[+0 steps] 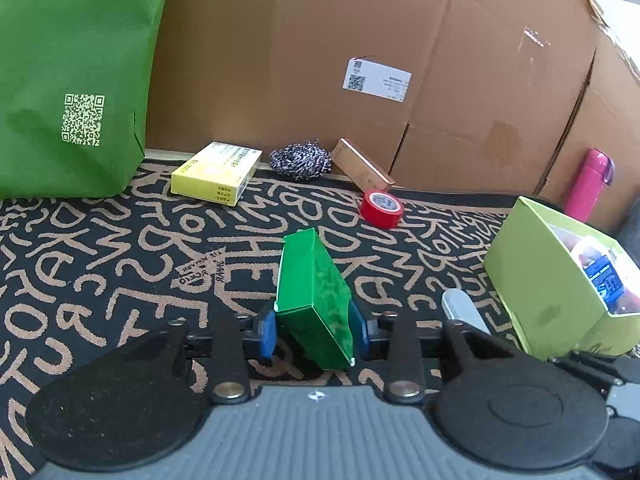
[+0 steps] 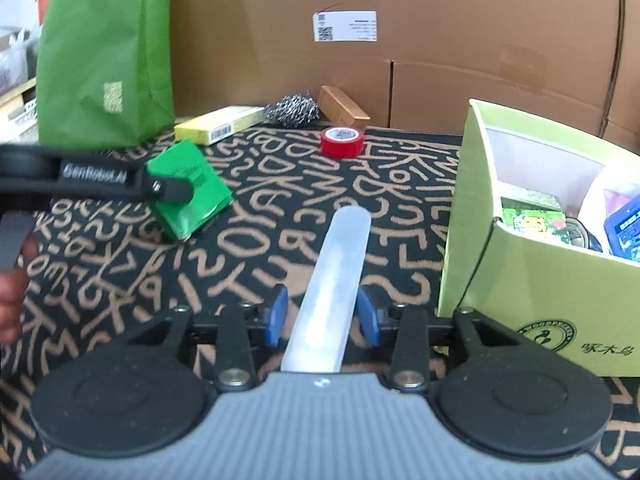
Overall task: Organize objects
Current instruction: 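Grasp the clear plastic case with the right gripper while the left grasps the green box, then carry the clear case and green box into the shoebox and open both grippers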
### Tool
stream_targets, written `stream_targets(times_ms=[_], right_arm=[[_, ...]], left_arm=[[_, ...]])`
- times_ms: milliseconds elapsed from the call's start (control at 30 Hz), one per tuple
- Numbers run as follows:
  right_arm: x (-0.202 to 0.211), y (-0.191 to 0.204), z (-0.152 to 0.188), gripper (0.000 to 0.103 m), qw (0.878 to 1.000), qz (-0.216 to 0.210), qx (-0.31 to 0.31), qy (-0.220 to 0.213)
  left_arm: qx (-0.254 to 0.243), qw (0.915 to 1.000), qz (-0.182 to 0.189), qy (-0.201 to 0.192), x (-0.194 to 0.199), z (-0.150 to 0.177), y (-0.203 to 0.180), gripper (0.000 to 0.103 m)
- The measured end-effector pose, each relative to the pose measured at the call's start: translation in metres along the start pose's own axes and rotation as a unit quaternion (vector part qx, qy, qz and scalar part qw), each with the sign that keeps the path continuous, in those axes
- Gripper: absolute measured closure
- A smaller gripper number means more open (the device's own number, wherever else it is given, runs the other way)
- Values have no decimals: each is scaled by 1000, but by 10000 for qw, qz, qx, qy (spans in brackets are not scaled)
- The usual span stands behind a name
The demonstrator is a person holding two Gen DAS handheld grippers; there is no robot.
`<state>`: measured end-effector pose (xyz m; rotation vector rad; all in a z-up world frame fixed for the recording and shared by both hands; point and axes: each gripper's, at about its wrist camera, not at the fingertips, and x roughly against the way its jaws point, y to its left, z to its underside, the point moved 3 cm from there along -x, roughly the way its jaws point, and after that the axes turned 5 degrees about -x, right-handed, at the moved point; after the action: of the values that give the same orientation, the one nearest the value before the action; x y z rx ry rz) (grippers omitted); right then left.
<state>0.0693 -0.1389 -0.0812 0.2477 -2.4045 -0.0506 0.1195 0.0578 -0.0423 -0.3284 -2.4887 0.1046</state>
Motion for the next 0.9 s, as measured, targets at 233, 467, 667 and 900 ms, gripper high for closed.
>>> stream_targets(times_ms=[233,467,667,900], right_arm=[[1,0,2,76,9998,-179,30,-78],[24,10,1,76,9984,-504,25,-236],[61,4,-16,76,9956,-510,-44,-780],[99,-29,-33,76,9887,-24,-210,-1486]], left_arm=[[52,10000,-33,41,-5,-1,2,67],[-133,9996,249,-50,3,-8,-11,84],[-239,9980,479,-335,21,-21,-27,84],[-577,9889,1097,-819,41,-53,-70,84]])
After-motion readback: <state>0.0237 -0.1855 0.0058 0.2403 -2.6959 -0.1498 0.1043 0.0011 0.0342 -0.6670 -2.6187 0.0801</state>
